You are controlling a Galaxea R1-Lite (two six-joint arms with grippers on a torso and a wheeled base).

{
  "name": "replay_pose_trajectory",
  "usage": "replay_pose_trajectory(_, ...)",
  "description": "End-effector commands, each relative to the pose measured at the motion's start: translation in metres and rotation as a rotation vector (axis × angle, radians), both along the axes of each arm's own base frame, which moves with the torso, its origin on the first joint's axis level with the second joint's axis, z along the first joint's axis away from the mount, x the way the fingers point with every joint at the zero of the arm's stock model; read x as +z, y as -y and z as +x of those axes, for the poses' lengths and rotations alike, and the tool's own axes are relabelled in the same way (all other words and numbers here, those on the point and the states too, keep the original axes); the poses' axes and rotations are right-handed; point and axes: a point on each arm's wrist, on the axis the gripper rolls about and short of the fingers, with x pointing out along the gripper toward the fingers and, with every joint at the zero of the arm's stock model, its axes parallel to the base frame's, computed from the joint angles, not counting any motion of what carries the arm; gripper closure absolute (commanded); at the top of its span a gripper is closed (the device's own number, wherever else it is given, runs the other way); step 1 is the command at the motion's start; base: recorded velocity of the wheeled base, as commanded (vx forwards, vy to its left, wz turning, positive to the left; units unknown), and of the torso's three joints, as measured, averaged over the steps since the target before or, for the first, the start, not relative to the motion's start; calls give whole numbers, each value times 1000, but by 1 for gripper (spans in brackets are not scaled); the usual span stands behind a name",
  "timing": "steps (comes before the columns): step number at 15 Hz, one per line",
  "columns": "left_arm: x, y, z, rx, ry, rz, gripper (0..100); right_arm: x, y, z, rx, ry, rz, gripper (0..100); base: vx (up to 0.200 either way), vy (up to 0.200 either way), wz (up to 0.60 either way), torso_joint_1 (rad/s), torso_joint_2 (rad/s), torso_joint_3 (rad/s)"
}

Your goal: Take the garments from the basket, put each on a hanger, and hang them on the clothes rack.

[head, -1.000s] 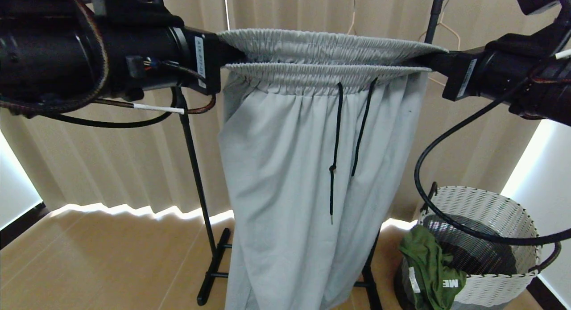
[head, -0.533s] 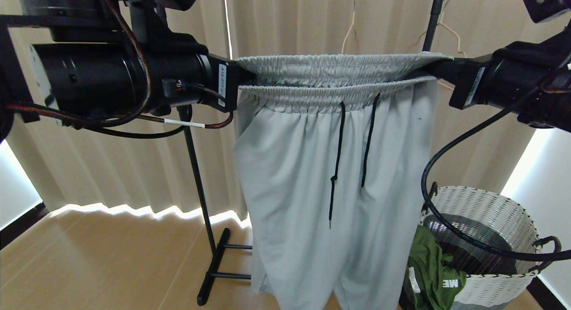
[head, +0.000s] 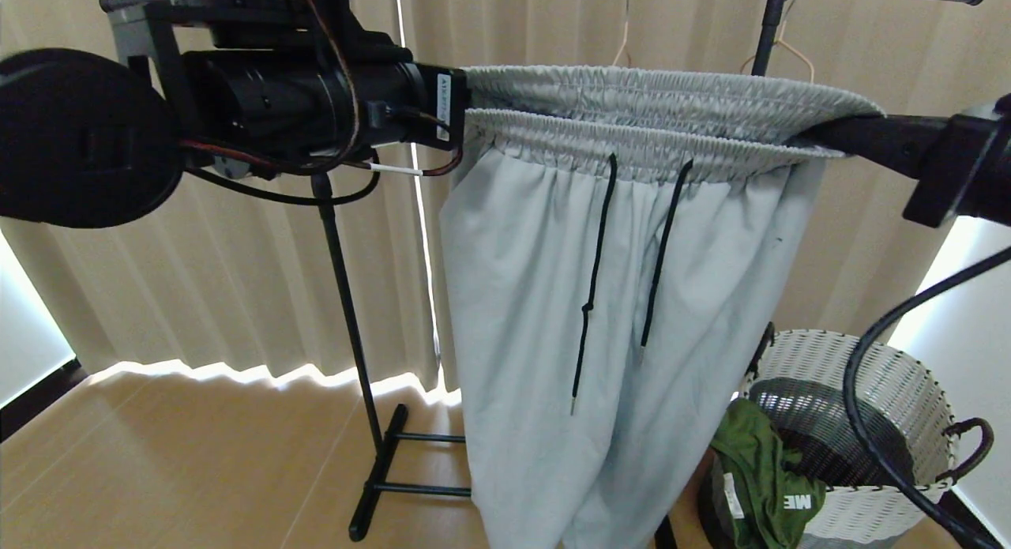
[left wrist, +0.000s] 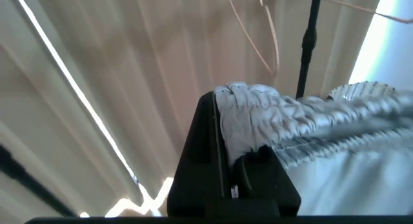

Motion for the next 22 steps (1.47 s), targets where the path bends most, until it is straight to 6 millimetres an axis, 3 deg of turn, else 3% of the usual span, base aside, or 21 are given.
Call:
replay_pose_trajectory(1, -12, 11, 16, 2, -23, 14, 100, 3, 5, -28, 48, 22, 11, 100, 0, 0, 0, 0, 0, 0)
replay_pose_trajectory(4, -13, 12, 18, 3, -24, 15, 100, -2, 0, -39, 103, 13, 5, 100, 0, 0, 0, 0, 0, 0)
replay_pose_trajectory(14, -13, 7, 12, 5, -34, 21, 100, -4, -2, -33, 89, 2, -4, 100, 0, 0, 0, 0, 0, 0)
replay_pose_trajectory(17, -11, -7, -13, -8, -45, 31, 100, -10, 0, -1, 2, -38, -20, 100, 0, 0, 0, 0, 0, 0)
replay_pose_trajectory(22, -11, -30, -51, -14, -52, 43, 100, -1, -20, 45, -7, 27, 14, 100, 0, 0, 0, 0, 0, 0)
